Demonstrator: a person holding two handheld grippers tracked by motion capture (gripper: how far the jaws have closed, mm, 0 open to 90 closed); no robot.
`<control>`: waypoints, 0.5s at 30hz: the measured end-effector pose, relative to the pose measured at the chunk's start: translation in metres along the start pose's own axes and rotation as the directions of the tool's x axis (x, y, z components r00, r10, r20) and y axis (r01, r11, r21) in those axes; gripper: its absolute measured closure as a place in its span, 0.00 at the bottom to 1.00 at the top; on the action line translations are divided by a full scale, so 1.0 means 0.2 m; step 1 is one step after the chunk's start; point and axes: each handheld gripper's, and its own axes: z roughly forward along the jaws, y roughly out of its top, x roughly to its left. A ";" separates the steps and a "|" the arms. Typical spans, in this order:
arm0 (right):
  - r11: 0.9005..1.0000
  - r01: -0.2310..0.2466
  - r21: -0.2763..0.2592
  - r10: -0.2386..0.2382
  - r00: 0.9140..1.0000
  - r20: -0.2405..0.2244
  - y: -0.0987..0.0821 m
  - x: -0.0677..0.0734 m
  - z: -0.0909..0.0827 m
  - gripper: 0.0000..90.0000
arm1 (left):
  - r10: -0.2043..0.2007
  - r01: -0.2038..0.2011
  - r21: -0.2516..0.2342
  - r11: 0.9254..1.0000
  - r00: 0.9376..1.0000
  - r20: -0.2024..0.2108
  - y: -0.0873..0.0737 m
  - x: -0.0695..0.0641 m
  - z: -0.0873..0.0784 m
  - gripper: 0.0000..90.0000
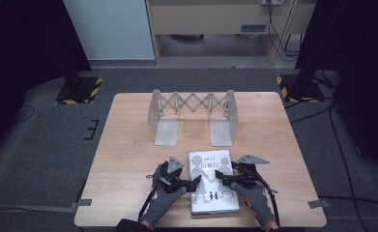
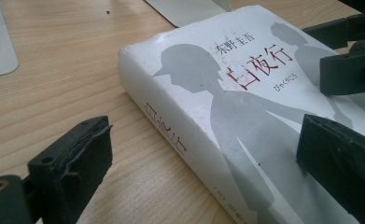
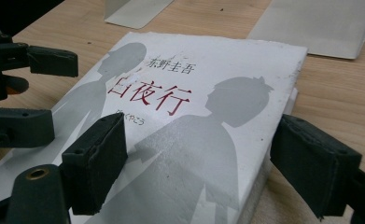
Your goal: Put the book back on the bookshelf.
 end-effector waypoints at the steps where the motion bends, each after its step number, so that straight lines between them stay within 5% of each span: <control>1: 1.000 0.000 -0.002 0.000 1.000 -0.002 0.00 0.00 0.00 0.21 | -0.001 0.001 -0.002 1.000 1.000 0.002 0.00 0.00 0.00 0.03; 15: 0.995 -0.003 -0.102 -0.002 0.999 -0.045 0.07 0.02 -0.05 0.23 | -0.022 0.022 -0.030 0.999 1.000 0.005 -0.01 0.00 -0.02 0.04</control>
